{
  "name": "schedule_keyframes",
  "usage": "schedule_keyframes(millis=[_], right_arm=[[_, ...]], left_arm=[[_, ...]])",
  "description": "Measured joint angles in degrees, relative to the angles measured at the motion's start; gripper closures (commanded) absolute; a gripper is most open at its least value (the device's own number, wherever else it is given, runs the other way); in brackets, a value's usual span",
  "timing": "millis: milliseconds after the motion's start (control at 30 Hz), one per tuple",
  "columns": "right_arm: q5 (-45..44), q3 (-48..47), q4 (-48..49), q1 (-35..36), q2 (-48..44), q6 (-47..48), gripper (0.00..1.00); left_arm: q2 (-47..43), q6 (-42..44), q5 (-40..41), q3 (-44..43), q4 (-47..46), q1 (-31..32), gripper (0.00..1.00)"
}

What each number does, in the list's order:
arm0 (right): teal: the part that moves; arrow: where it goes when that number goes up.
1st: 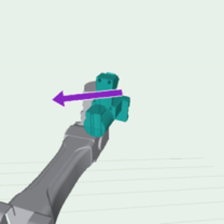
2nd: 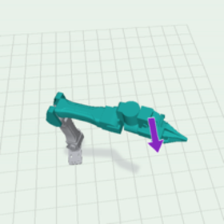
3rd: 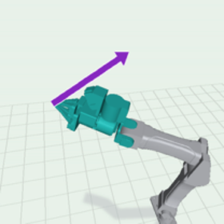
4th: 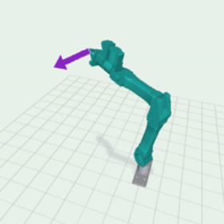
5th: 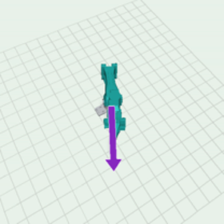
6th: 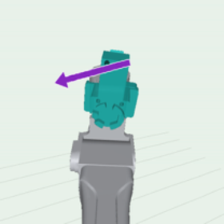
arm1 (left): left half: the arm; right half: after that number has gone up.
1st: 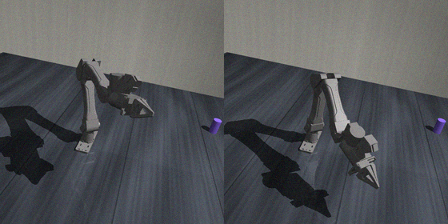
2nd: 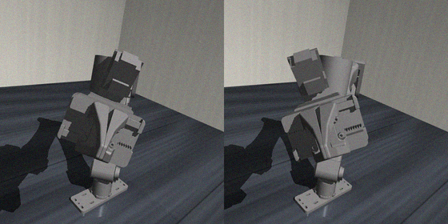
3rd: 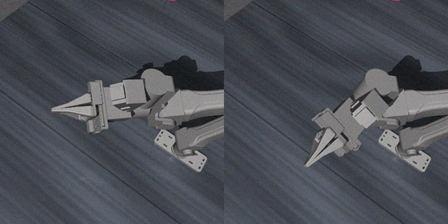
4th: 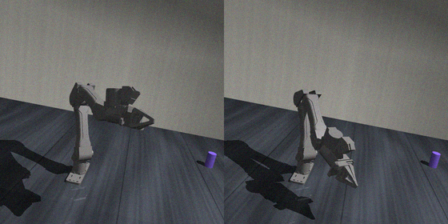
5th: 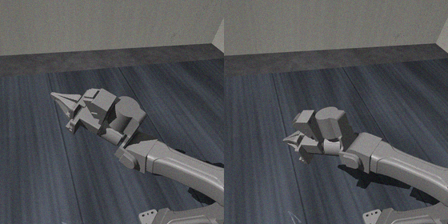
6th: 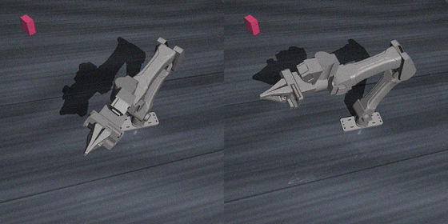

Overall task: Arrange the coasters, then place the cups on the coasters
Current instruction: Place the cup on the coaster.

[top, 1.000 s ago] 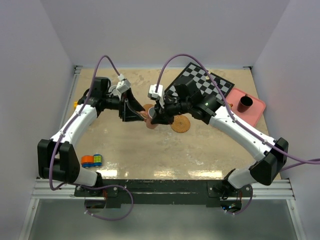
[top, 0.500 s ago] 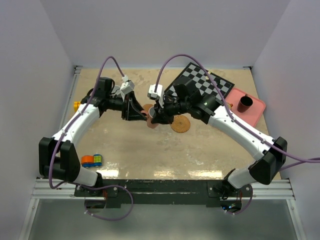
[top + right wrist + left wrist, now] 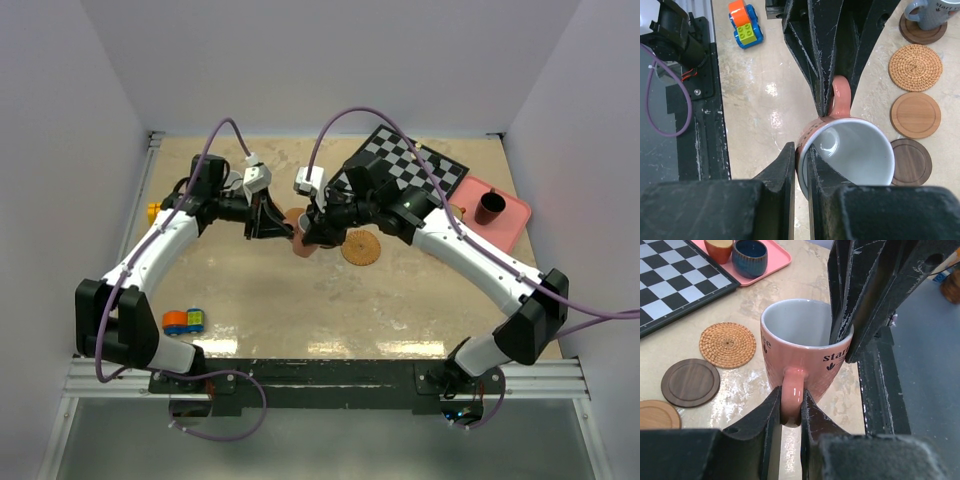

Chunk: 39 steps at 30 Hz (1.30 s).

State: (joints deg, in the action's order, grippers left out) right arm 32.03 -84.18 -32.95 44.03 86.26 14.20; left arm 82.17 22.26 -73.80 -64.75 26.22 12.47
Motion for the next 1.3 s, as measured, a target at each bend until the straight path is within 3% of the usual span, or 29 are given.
schedule_keyframes(millis=[33,233,667,800,967,1300], right_arm=[[-0.07,-0.11,0.02,0.00,0.09,0.00,0.99],[-3.17,-0.15,0.61,0.57,0.59,-0.66,0.62],[-15.82,5.92,10.23,0.13,-1.09,-4.66,0.35],[-17.14,9.29,14.43,-2.40,-5.90,-8.63,0.29],[-18.80,9.38,20.22,-8.15,-9.38,-17.18,0.27],[-22.60,2.58,20.85,-8.15,5.84,-28.65,0.34]], left_arm=[[-0.35,-0.07,0.39,0.20,-0.31,-0.02,1.00],[-3.48,-2.43,3.78,3.52,-4.85,-0.02,1.00],[-5.29,-12.92,17.51,8.55,-18.29,0.42,1.00],[-5.92,-17.75,25.57,11.72,-25.00,0.44,1.00],[-10.08,-21.90,43.28,17.42,-32.17,4.31,1.00],[-21.81,-26.21,69.83,38.58,-52.24,15.28,1.00]])
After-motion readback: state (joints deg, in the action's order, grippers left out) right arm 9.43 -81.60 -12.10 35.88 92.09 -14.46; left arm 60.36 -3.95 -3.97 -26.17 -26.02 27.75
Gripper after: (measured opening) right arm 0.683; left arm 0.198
